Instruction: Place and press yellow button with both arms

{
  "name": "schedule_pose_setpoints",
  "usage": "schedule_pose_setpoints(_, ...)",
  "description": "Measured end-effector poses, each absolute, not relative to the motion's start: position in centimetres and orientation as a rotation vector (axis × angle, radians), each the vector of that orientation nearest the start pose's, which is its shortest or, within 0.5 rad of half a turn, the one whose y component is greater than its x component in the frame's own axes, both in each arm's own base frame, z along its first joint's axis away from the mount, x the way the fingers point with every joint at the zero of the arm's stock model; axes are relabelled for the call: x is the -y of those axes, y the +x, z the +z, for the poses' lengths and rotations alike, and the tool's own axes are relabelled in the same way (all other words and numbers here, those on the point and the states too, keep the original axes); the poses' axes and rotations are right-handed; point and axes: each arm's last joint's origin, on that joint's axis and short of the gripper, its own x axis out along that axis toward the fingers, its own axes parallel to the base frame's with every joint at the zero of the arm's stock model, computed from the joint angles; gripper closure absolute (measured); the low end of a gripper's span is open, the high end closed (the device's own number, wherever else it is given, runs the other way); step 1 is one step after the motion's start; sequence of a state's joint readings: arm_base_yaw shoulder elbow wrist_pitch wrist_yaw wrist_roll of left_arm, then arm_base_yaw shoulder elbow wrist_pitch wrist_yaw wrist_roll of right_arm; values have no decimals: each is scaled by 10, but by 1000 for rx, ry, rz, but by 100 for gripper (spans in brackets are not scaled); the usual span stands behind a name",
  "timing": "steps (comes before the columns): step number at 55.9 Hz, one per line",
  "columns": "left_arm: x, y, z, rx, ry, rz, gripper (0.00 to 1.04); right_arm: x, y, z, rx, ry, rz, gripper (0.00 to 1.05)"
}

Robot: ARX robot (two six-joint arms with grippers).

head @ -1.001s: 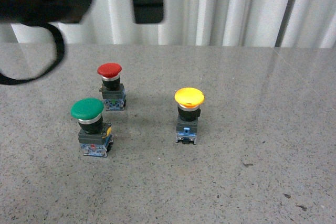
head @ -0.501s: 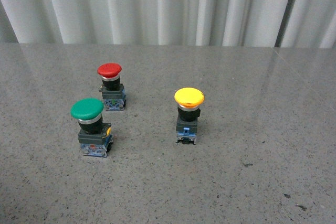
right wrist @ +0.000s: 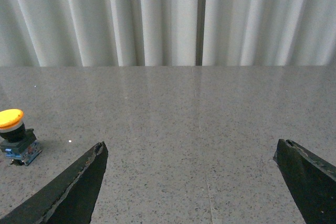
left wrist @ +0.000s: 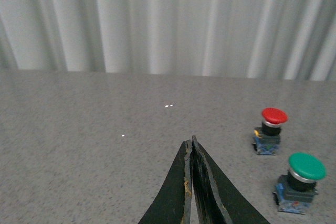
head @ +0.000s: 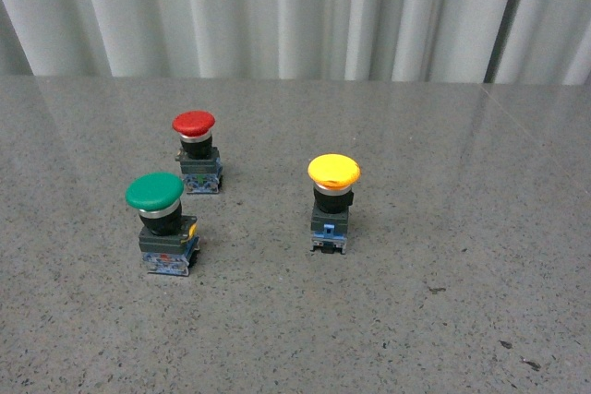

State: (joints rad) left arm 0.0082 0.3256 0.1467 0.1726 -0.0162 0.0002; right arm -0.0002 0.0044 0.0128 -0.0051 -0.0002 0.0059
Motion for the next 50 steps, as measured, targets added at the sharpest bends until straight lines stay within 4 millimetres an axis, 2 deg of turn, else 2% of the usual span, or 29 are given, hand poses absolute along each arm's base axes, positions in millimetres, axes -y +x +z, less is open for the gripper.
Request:
schedule_pose_setpoints(8,0,114,194,2,0,-3,103,0,97,167,4,6,0,6)
schedule_pose_setpoints(14,0,109,180,-2,0,-1,103,0,97,167,4,6,0,6)
schedule_pose_setpoints(17,0,98,171,-18,0,-2,103,0,97,167,3,6,0,6)
schedule_pose_setpoints(43,0,97,167,1,-1,-1,103,0,97,167,4,6,0,6)
schedule_pose_setpoints(50,0,97,167,1,0,-1,78,0,97,167,4,6,0,6)
